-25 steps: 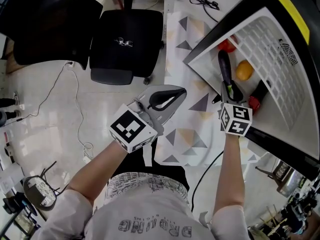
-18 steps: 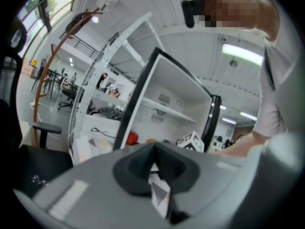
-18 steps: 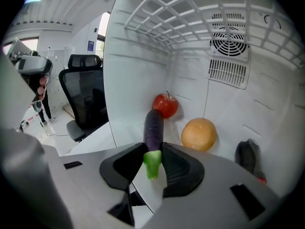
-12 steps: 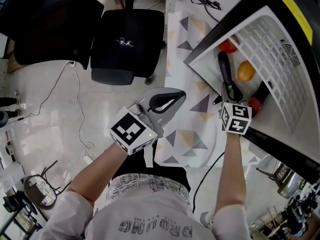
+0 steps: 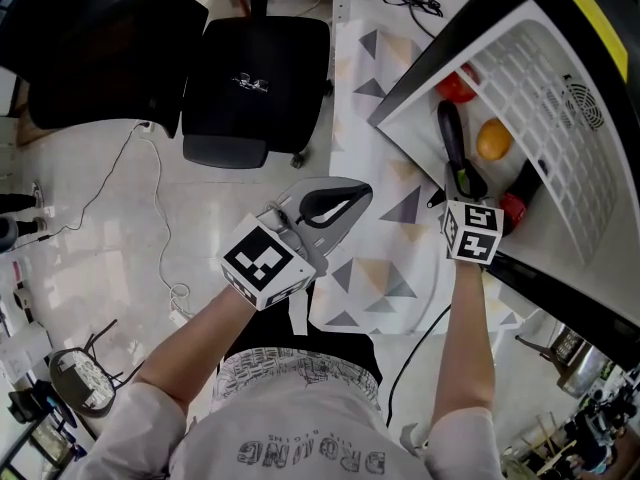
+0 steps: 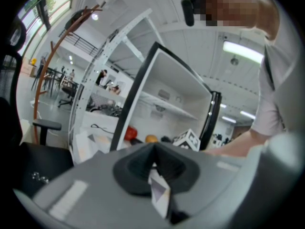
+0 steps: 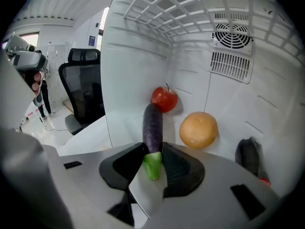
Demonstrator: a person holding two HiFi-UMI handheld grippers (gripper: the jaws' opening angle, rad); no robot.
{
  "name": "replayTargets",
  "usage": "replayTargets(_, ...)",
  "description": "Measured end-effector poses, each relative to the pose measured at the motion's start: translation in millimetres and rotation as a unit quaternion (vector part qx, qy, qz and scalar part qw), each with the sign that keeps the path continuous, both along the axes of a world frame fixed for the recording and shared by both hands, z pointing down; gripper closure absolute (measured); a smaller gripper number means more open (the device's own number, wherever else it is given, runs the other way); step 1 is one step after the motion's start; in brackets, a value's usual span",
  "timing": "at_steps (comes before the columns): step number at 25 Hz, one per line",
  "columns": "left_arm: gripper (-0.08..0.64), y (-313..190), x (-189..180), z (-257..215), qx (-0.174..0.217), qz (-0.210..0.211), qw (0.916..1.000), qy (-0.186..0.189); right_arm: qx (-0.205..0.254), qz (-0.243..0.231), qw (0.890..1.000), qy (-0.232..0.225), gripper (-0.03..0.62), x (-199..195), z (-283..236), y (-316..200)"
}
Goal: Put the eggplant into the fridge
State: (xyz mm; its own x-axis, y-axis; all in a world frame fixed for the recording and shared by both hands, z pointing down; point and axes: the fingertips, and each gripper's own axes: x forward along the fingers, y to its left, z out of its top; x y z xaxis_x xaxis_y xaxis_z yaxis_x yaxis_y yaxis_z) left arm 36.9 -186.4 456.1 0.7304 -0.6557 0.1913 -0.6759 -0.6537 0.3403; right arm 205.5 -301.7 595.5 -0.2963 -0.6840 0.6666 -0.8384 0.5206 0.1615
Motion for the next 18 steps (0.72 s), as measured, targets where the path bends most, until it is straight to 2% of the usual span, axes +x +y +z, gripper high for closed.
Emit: replayTargets(18, 0.552, 7.7, 3.1, 0.3, -0.002, 0.007, 0.9999, -0.007, -0.002, 0.023, 1.000, -0.017, 0.433, 3.9, -0.2, 1.8)
